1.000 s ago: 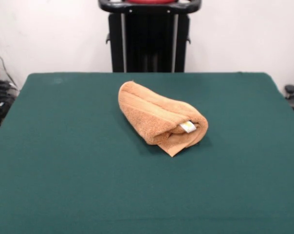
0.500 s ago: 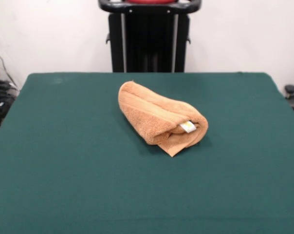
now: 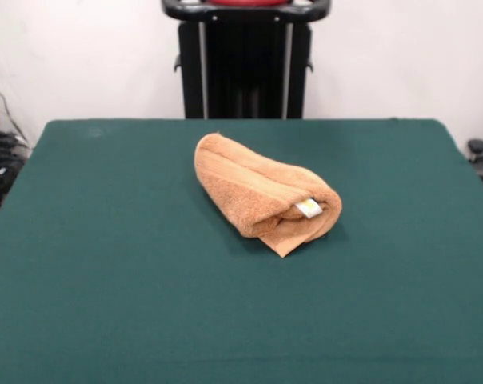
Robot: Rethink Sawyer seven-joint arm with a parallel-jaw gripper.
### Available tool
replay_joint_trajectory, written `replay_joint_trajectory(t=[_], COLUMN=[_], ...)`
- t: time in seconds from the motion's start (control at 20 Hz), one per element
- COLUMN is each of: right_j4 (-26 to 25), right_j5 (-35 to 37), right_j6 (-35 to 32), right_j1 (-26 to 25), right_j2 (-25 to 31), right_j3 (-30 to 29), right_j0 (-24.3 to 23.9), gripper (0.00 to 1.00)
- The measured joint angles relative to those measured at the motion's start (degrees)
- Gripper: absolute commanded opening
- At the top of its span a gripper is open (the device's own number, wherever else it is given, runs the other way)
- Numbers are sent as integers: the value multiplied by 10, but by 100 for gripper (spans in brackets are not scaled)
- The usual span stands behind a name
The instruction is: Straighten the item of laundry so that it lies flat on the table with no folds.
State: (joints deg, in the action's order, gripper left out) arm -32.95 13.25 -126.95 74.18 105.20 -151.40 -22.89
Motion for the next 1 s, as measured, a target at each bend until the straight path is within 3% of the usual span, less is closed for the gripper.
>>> replay_joint_trajectory(t=[0.2,0.45,1.0], right_j4=[-119,-222,-394], right_j5=[0,3,7], right_j6=[0,0,-6], right_j1=[-35,-67,-139], right_j2=[-103,-201,-435], right_j3=[22,31,32], right_j0=[50,94,201], gripper=[100,100,100])
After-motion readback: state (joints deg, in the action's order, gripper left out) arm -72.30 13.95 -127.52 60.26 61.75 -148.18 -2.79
